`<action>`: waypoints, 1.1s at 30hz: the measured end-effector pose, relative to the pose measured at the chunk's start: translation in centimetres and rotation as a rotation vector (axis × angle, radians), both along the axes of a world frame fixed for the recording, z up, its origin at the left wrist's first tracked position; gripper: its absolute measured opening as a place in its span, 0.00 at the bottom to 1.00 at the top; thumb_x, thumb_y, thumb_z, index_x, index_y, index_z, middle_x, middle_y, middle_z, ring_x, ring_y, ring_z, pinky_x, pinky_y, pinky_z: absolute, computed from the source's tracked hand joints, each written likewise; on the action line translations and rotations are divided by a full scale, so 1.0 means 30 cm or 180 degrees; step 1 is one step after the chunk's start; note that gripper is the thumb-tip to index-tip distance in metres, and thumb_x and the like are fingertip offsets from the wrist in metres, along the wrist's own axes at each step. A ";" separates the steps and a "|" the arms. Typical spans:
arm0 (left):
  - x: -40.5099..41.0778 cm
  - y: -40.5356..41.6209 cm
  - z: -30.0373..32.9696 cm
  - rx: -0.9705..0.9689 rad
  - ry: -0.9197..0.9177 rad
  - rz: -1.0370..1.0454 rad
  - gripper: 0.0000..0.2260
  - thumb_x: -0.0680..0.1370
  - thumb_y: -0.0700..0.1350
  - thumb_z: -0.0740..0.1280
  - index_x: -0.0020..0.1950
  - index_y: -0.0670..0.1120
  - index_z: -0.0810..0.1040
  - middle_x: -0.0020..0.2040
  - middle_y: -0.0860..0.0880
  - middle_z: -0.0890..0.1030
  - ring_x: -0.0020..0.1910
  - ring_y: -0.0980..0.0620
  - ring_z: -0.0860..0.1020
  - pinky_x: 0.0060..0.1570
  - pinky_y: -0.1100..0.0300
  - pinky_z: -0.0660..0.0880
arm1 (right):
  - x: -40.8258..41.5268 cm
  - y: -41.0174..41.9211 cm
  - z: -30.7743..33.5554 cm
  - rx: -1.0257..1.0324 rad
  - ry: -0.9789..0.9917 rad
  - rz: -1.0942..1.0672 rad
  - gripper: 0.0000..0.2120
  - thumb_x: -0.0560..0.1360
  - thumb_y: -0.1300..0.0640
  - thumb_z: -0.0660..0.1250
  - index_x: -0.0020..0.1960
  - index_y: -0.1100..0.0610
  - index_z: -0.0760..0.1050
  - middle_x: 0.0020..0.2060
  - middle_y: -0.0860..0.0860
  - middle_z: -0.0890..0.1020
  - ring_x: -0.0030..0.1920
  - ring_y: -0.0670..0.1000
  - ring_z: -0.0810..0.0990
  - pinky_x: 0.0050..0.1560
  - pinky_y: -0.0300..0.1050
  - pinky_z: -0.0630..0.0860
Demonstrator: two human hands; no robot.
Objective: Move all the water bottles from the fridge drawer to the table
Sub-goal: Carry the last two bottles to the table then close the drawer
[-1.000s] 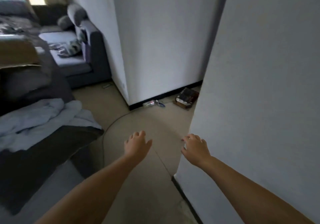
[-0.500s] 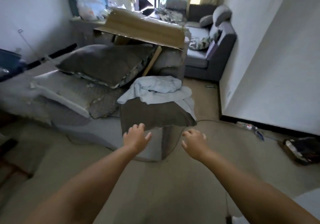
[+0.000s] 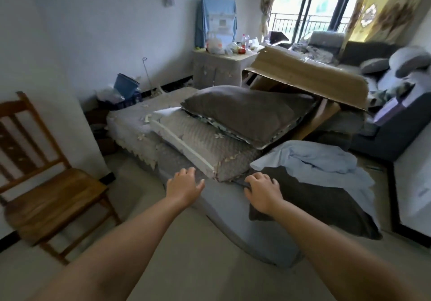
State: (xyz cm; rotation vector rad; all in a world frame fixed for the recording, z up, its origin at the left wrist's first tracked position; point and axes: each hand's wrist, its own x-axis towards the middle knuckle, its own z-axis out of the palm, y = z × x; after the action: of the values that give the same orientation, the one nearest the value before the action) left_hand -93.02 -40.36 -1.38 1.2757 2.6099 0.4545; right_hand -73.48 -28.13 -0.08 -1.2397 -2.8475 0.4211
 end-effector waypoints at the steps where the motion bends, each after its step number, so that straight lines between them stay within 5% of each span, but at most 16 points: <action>1: -0.054 -0.029 -0.006 -0.0002 -0.0032 0.0105 0.22 0.79 0.57 0.58 0.68 0.46 0.68 0.66 0.43 0.72 0.65 0.43 0.71 0.63 0.47 0.69 | -0.064 -0.010 -0.002 0.0002 -0.0036 0.0098 0.17 0.80 0.52 0.57 0.68 0.52 0.69 0.67 0.52 0.70 0.70 0.56 0.65 0.73 0.59 0.57; 24: -1.090 -0.479 -0.055 0.0137 -0.0105 0.2639 0.18 0.79 0.57 0.60 0.65 0.50 0.70 0.63 0.48 0.74 0.62 0.47 0.73 0.61 0.48 0.73 | -1.605 -0.147 -0.047 0.0065 -0.0220 0.2460 0.21 0.81 0.50 0.55 0.73 0.52 0.64 0.70 0.53 0.67 0.72 0.57 0.63 0.72 0.57 0.58; 33: -1.178 -0.915 -0.098 0.0029 -0.0598 0.4059 0.21 0.81 0.55 0.56 0.70 0.45 0.68 0.68 0.43 0.70 0.65 0.43 0.71 0.65 0.47 0.68 | -2.063 -0.625 -0.109 0.0044 -0.0357 0.3873 0.18 0.80 0.51 0.54 0.69 0.52 0.68 0.68 0.52 0.69 0.69 0.55 0.66 0.72 0.57 0.61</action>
State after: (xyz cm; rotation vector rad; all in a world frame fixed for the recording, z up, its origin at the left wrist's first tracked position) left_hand -128.38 -67.80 -4.32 -0.5821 2.8774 0.6767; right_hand -135.37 -46.88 -3.34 0.6399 -3.3062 0.2906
